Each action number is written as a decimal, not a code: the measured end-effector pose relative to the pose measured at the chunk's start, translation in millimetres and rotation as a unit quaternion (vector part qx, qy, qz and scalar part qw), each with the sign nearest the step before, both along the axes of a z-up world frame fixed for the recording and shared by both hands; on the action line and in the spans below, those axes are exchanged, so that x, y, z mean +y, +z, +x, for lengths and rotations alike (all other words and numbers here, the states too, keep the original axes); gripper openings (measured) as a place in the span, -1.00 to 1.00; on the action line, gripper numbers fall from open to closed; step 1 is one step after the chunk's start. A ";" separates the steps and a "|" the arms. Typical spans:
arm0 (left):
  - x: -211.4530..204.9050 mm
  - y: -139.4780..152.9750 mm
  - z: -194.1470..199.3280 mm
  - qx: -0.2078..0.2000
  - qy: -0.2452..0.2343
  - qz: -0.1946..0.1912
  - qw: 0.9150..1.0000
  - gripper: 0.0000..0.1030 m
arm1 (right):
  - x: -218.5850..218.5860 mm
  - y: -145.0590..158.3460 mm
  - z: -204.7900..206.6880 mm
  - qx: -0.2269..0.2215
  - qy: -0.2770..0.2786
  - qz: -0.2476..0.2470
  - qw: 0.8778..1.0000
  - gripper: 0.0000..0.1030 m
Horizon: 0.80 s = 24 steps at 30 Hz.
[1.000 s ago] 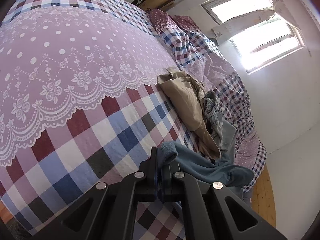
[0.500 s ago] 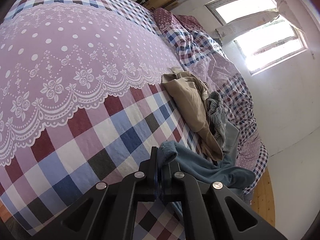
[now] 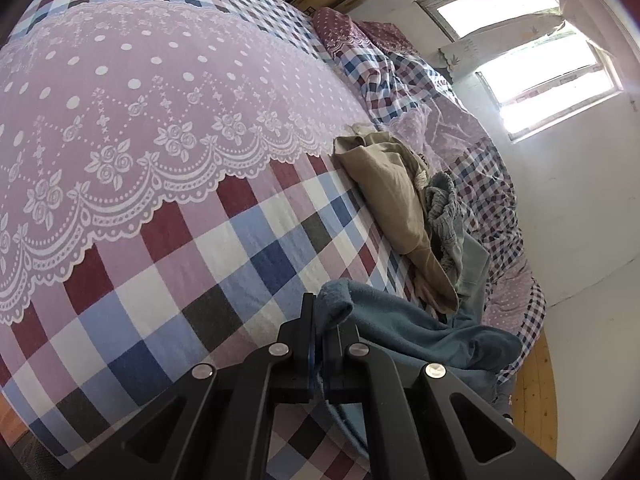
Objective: Fold clothes
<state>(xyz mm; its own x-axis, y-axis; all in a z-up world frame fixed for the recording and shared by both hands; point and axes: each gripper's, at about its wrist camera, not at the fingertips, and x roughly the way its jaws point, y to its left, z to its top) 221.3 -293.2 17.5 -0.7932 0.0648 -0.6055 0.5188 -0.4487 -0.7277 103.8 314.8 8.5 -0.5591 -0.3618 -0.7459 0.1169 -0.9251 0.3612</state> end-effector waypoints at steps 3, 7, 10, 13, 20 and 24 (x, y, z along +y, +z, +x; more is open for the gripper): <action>3.6 0.8 1.7 0.000 -0.006 -0.001 1.000 -1.00 | -0.4 13.3 11.5 0.028 -0.018 0.044 0.998 -0.97; 13.7 2.3 3.8 -0.003 -0.026 0.001 1.000 -1.00 | 0.8 39.6 32.8 0.078 -0.043 0.106 0.990 -0.97; 24.1 7.2 7.4 -0.002 -0.046 -0.005 0.999 -1.00 | 11.5 53.6 47.0 0.094 -0.067 0.116 0.987 -0.98; 34.4 14.3 10.6 0.002 -0.066 -0.018 0.998 -1.00 | 27.5 64.2 61.4 0.099 -0.092 0.115 0.984 -0.98; 65.7 30.2 28.0 0.016 -0.116 -0.034 0.993 -1.00 | 54.7 83.5 100.1 0.105 -0.121 0.126 0.979 -0.98; 76.0 37.3 41.8 0.023 -0.128 -0.038 0.991 -1.00 | 69.2 88.2 120.3 0.105 -0.135 0.127 0.977 -0.98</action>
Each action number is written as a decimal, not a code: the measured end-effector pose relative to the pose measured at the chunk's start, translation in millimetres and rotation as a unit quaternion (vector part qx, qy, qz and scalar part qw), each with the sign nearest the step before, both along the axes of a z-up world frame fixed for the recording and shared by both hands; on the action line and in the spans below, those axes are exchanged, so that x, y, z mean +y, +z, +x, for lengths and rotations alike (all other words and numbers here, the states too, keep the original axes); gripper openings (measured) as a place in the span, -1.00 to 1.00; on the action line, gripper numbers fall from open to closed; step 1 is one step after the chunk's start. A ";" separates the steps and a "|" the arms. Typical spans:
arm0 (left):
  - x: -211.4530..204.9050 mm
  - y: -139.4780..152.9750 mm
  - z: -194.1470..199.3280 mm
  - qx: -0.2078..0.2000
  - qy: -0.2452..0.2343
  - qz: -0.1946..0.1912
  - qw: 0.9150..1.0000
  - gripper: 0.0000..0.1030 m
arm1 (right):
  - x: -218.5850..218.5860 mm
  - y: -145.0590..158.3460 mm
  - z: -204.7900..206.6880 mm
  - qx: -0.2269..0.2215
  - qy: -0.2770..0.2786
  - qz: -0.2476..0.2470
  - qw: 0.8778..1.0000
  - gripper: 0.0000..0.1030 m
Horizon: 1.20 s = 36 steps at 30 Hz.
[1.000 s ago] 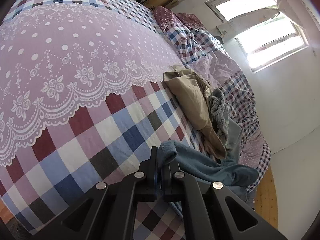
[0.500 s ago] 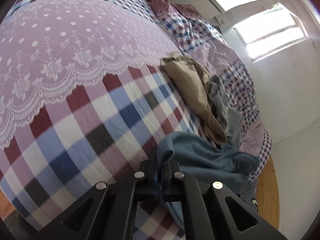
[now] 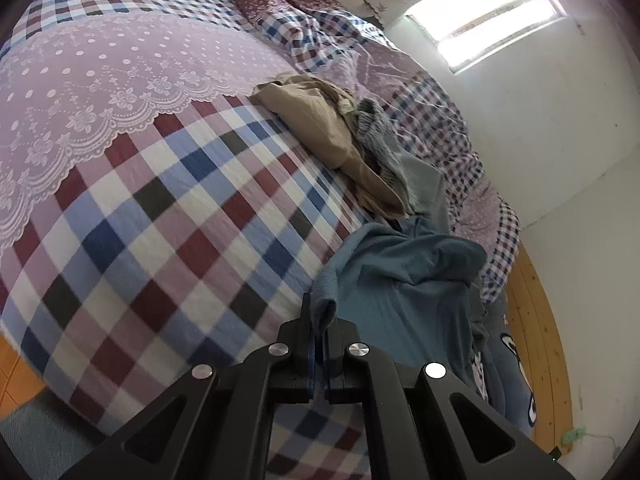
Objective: Fold clothes
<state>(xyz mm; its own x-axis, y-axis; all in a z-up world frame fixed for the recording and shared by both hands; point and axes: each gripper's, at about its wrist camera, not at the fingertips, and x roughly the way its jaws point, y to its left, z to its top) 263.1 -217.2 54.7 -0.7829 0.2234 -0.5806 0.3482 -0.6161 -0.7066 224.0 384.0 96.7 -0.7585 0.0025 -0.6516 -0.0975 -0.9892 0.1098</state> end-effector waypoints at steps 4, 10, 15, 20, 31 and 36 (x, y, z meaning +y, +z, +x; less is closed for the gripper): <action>5.7 4.7 12.5 0.003 -0.009 -0.002 1.000 -1.00 | 11.7 -4.0 13.9 -0.009 -0.007 0.000 1.000 -0.98; 17.5 15.7 30.7 0.020 -0.023 -0.014 0.999 -1.00 | 21.3 -10.3 25.3 -0.017 -0.017 0.007 1.000 -0.98; 36.0 16.4 39.5 -0.001 -0.046 -0.037 0.998 -0.99 | 33.7 -17.4 27.6 -0.029 -0.033 0.008 0.999 -0.97; 39.8 11.4 38.4 -0.027 -0.052 -0.053 0.997 -0.99 | 38.4 -26.6 24.1 -0.048 -0.038 0.001 0.998 -0.97; 39.9 -5.9 39.6 -0.092 -0.058 -0.063 0.992 -0.95 | 42.5 -43.3 16.2 -0.094 -0.050 -0.011 0.994 -0.91; 38.2 -4.1 45.3 -0.092 -0.051 -0.067 0.992 -0.95 | 53.6 -43.1 18.3 -0.097 -0.088 -0.024 0.991 -0.88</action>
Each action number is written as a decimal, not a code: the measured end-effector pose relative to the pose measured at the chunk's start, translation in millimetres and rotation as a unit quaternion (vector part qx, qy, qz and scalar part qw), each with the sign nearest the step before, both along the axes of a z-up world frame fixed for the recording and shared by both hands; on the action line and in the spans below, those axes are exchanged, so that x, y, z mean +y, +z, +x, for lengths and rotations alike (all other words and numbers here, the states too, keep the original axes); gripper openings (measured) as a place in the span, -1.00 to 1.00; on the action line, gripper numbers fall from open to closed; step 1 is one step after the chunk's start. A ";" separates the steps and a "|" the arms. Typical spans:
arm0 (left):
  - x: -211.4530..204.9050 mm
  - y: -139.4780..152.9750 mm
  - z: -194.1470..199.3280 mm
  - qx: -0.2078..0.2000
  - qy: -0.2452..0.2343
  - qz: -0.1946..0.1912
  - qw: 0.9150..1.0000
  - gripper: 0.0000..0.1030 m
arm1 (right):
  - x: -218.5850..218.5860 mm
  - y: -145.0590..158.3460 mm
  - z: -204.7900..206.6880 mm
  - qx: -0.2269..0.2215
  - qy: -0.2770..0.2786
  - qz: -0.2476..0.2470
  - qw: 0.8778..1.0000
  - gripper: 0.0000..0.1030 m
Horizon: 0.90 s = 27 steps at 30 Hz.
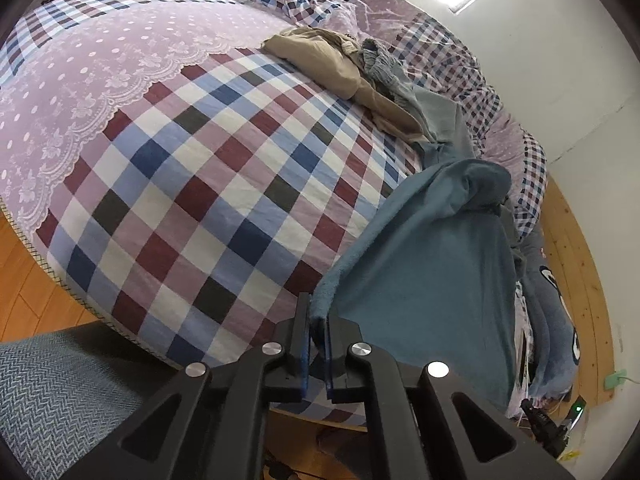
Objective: Fold clothes
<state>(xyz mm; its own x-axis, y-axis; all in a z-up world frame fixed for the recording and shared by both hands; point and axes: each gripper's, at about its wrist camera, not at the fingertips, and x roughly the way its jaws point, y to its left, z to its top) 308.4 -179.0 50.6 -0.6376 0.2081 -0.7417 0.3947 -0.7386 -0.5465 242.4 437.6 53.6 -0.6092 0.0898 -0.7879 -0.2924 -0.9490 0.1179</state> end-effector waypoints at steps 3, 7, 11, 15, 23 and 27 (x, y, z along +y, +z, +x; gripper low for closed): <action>-2.2 1.0 4.5 -0.002 0.010 0.001 1.000 -0.92 | -0.4 2.8 0.0 0.007 -0.002 -0.001 1.000 -0.87; -8.0 0.5 7.5 -0.008 0.025 0.000 1.000 -0.91 | -7.0 7.0 -2.5 0.018 0.001 0.004 1.000 -0.87; -15.5 -0.2 12.5 -0.009 0.041 0.001 0.999 -0.72 | -18.3 11.9 -6.6 0.032 0.009 0.010 0.999 -0.79; -20.9 1.7 16.6 0.010 0.047 0.010 0.999 -0.47 | -32.4 17.5 -10.9 0.052 0.024 0.015 0.998 -0.61; -24.7 7.9 17.7 0.064 0.049 0.031 0.996 0.10 | -76.2 32.1 -21.2 0.108 0.069 0.000 0.992 -0.26; -24.1 8.0 10.1 0.073 0.047 0.031 0.996 0.10 | -105.5 34.2 -32.0 0.116 0.115 0.000 0.987 -0.25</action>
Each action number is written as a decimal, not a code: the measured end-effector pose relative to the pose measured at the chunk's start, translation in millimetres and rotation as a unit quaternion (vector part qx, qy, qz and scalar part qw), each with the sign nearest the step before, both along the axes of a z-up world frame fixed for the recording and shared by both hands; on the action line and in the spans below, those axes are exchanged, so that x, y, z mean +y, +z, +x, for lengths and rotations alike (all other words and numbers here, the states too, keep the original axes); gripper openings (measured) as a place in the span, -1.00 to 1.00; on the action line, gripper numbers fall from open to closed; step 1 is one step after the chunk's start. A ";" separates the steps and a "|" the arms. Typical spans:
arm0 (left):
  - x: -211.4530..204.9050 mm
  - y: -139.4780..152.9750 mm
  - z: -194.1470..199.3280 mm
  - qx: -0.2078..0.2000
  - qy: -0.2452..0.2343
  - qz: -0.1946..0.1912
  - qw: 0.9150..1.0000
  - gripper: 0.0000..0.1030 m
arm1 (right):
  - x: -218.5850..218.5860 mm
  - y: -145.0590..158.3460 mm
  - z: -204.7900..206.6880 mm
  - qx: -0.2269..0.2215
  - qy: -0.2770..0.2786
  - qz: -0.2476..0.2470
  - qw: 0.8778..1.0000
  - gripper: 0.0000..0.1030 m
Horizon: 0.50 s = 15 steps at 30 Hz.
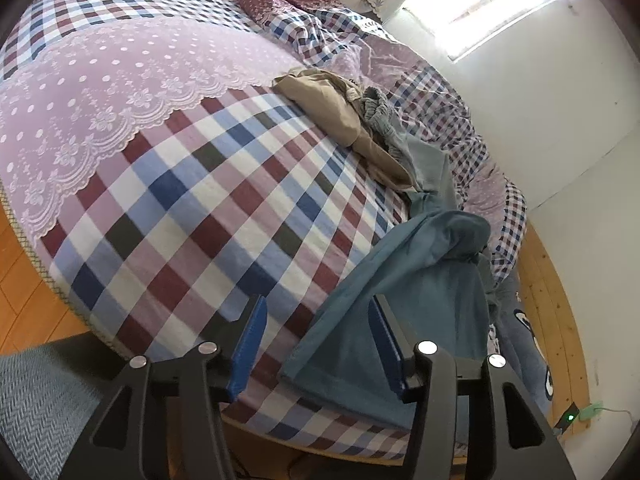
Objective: Fold clothes
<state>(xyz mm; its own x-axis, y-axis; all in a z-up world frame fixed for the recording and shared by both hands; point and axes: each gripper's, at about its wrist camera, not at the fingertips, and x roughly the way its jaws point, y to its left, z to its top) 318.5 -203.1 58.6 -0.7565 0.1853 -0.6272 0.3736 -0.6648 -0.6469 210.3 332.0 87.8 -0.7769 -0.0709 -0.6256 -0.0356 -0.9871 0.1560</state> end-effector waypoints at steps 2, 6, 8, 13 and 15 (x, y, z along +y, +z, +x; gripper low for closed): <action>2.7 0.6 -5.2 0.006 -0.005 0.000 1.000 0.10 | -15.5 -0.2 -8.0 0.002 0.025 0.006 1.000 -0.25; 14.0 5.5 -19.1 0.020 -0.023 -0.009 0.999 0.11 | -39.4 0.9 -30.2 0.003 0.057 -0.004 0.998 -0.24; 22.1 9.2 -28.6 0.027 -0.038 -0.013 0.999 0.11 | -50.9 2.6 -44.6 0.004 0.071 -0.016 0.997 -0.24; 49.1 26.6 -56.2 0.063 -0.088 -0.032 0.994 0.11 | -78.3 12.9 -87.0 0.018 0.100 -0.038 0.994 -0.24; 59.0 36.9 -65.2 0.088 -0.106 -0.034 0.990 0.11 | -89.8 19.0 -107.3 0.031 0.110 -0.041 0.993 -0.24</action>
